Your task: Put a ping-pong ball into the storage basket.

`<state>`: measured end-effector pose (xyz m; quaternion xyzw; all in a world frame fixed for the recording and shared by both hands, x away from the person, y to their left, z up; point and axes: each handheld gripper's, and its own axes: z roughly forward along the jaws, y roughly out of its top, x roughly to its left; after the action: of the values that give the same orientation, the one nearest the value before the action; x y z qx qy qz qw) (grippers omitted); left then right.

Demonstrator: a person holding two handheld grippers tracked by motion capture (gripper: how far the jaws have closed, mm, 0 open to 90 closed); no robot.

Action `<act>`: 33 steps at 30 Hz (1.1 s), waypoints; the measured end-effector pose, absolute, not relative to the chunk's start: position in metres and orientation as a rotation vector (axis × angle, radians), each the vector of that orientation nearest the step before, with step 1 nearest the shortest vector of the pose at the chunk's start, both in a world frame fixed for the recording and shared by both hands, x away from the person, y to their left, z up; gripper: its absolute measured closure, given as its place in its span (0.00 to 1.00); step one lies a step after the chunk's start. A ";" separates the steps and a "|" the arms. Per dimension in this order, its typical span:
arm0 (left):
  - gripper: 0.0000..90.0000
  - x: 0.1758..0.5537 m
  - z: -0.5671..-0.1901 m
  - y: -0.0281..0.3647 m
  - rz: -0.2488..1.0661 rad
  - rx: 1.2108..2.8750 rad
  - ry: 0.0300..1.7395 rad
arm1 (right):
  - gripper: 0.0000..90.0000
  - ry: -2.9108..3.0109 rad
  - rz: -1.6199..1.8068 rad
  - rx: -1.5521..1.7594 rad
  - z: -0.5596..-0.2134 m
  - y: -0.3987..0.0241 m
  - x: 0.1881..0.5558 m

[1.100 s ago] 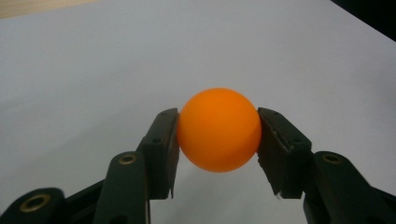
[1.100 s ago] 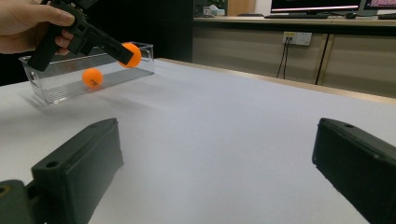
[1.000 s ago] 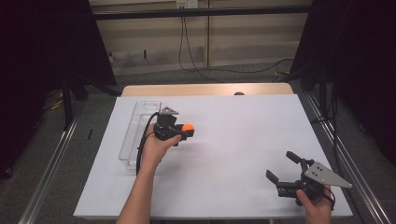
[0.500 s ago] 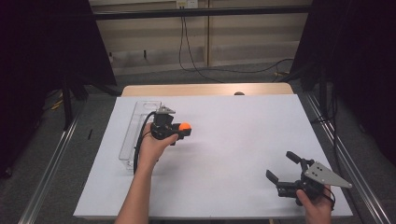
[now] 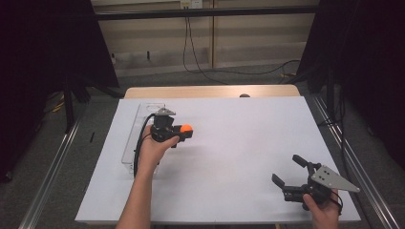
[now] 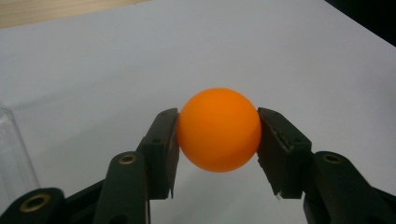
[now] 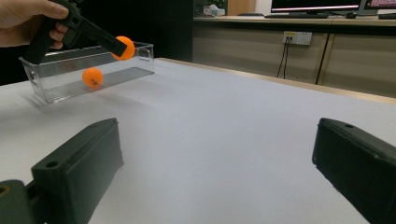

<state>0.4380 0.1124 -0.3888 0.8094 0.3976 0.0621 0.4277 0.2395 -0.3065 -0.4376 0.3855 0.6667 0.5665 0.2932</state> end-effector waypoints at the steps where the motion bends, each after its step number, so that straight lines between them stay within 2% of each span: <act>1: 0.56 0.438 -0.389 0.113 0.157 2.023 0.992 | 0.01 1.776 1.509 1.028 -0.438 -0.307 0.240; 33: 0.56 0.437 -0.384 0.129 0.194 2.010 1.025 | 0.01 1.774 1.510 1.028 -0.437 -0.307 0.239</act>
<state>0.4370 0.1286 -0.3837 0.8037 0.4097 0.0776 0.4245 0.2393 -0.3067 -0.4375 0.3860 0.6660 0.5668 0.2934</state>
